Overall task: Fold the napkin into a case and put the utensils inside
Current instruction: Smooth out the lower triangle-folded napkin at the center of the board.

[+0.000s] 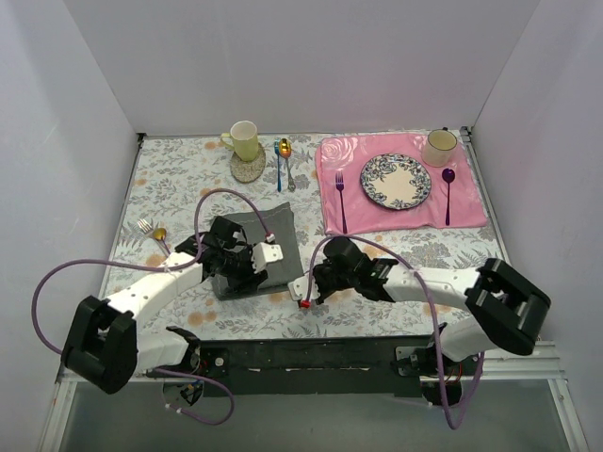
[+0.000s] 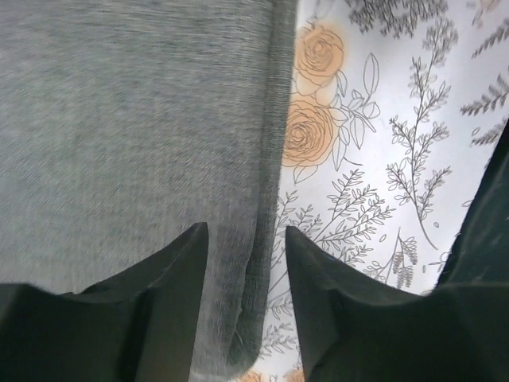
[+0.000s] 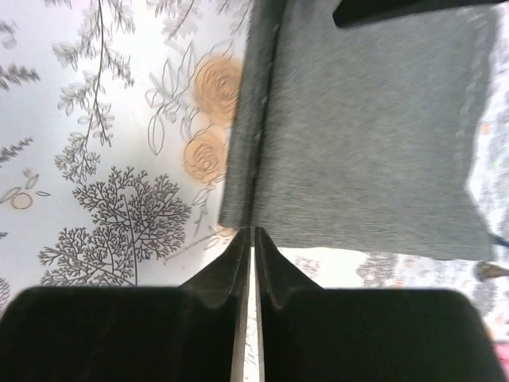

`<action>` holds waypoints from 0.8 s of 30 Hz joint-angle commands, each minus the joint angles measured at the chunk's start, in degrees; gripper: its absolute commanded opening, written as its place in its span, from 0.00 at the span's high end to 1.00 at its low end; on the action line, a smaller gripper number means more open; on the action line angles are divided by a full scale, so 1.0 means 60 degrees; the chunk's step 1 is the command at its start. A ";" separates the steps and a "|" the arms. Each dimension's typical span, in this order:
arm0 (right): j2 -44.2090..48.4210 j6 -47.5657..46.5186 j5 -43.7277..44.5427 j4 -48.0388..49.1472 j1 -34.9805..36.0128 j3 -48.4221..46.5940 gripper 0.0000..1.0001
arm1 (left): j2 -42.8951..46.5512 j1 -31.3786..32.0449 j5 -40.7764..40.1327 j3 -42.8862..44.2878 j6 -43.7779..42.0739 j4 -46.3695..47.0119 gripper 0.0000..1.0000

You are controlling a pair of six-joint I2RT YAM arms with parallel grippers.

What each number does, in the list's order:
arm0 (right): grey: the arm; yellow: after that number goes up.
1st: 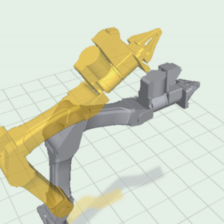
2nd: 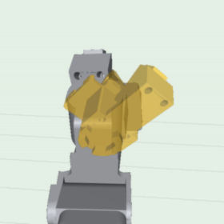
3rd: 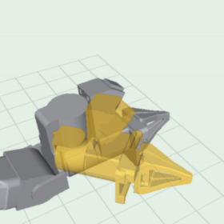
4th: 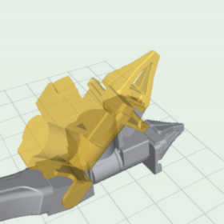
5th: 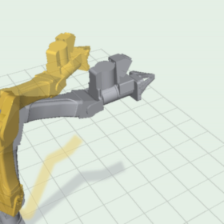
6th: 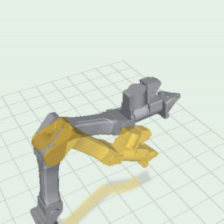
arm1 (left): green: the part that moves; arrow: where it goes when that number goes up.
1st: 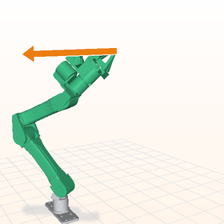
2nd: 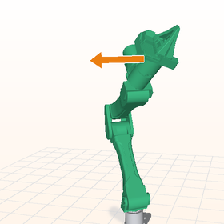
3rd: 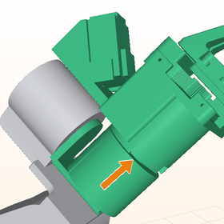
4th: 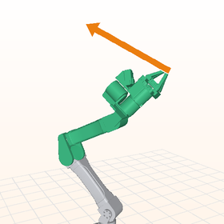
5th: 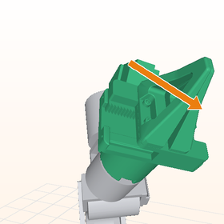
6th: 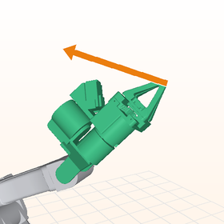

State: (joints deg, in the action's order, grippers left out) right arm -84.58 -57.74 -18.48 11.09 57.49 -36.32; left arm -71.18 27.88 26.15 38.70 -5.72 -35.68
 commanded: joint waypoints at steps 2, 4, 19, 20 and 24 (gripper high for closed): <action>0.1380 0.0335 -0.0568 -0.1512 0.0027 -0.0627 0.75 | 0.1403 -0.0763 0.0139 0.0274 0.0484 -0.0512 0.51; 0.1309 0.0423 -0.0393 -0.1220 0.0027 -0.0656 0.65 | 0.1536 -0.1317 0.0022 0.0303 0.0265 -0.1066 0.48; -0.1329 -0.0045 0.0486 -0.0940 -0.0002 -0.1872 0.46 | 0.2238 -0.2391 -0.1502 -0.1219 -0.1639 -0.0925 0.42; -0.1358 -0.0118 0.0516 -0.0955 -0.0002 -0.1872 0.47 | 0.2282 -0.2376 -0.1560 -0.1307 -0.1684 -0.0836 0.42; -0.1402 -0.0250 0.0327 -0.1130 -0.0003 -0.1799 0.48 | 0.2239 -0.2376 -0.1956 -0.1615 -0.1757 -0.0455 0.47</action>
State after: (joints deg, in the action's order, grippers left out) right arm -92.86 -57.04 -15.59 5.45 57.39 -45.32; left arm -58.78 13.63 17.26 30.28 -14.28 -41.74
